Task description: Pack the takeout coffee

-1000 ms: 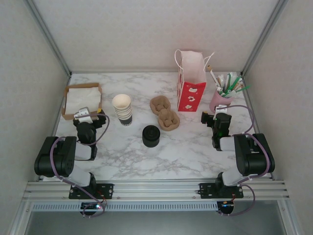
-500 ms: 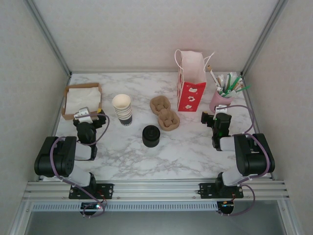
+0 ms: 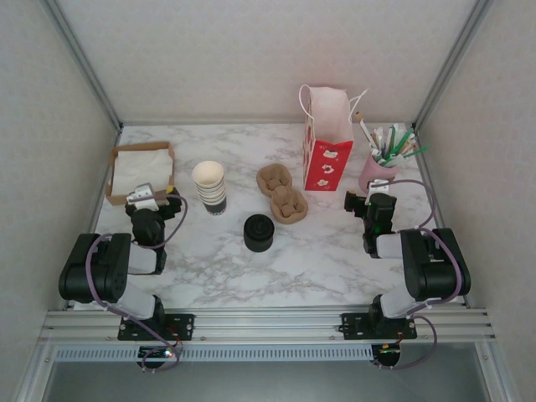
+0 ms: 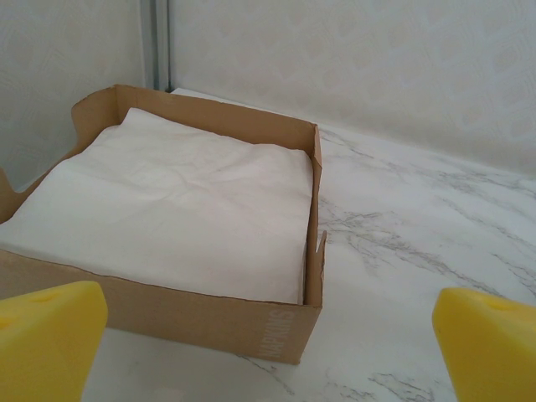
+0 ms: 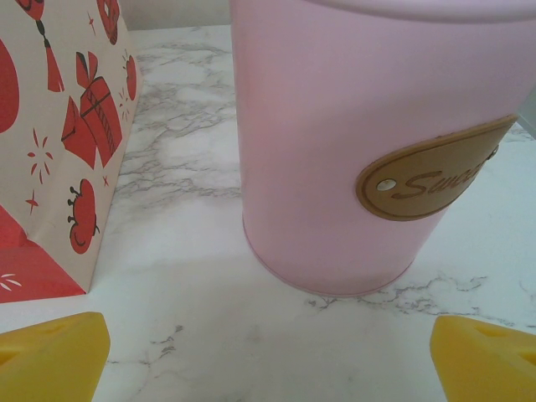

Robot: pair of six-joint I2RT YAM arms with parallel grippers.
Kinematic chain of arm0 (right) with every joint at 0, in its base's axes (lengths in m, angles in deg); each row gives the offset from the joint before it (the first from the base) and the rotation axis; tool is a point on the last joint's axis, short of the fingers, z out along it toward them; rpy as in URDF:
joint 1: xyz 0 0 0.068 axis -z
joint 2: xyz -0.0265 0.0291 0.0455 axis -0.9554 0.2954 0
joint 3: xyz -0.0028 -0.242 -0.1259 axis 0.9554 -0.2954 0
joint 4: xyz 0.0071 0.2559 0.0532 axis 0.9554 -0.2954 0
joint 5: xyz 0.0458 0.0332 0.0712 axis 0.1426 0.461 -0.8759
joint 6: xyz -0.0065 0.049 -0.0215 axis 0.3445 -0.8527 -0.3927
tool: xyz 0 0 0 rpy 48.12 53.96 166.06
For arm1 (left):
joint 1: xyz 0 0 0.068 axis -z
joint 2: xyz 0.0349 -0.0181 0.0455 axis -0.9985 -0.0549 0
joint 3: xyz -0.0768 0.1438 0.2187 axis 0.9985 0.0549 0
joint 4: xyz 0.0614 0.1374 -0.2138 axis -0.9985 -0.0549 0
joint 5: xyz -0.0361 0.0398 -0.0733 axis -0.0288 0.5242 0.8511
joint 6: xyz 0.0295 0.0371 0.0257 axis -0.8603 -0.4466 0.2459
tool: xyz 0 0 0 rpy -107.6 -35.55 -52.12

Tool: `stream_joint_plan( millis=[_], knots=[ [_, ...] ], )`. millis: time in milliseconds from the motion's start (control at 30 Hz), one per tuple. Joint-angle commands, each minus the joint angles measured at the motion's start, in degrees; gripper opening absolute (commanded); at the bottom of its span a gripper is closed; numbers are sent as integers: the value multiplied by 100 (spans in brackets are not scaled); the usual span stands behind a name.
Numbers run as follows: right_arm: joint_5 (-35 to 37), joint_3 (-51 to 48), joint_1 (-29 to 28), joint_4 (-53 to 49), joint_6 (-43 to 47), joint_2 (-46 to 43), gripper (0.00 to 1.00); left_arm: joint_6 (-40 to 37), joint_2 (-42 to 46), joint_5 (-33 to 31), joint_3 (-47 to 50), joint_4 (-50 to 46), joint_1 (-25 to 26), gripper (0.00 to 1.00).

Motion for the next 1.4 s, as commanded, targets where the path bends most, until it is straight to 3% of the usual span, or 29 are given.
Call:
stream_joint_plan(
  millis=[0,100,167,233,400,600,767,1067,1200,1367],
  knots=[
    [-28,-7,-8,137,50,31,99,-88,-46,60,-33,242,35,100],
    [-28,-6,-5,140,50,30,99,-97,-49,50,-21,250,47,99],
    [-69,23,-13,3,76,-87,99,-116,168,8,-207,-240,75,99],
    [-73,212,-17,-705,75,-472,99,1,465,-454,-412,-825,127,100],
    [21,553,-24,-1938,-61,-1351,99,75,1420,-740,-342,-1383,214,100],
    [-292,1112,-26,-3822,-714,-2915,99,807,2705,-586,-993,-3273,306,99],
    [-1175,2023,-34,-5552,-1383,-3775,99,1505,3616,-416,-1810,-4909,581,100],
    [-1653,3487,-32,-8308,-2082,-4186,99,2554,4771,149,-3303,-8085,634,99],
    [-1960,3595,-26,-8708,-2127,-4268,99,2395,5022,586,-3549,-8547,637,100],
    [-2388,3508,-24,-8697,-2393,-4244,99,3430,5148,261,-3510,-8826,630,100]
  ],
)
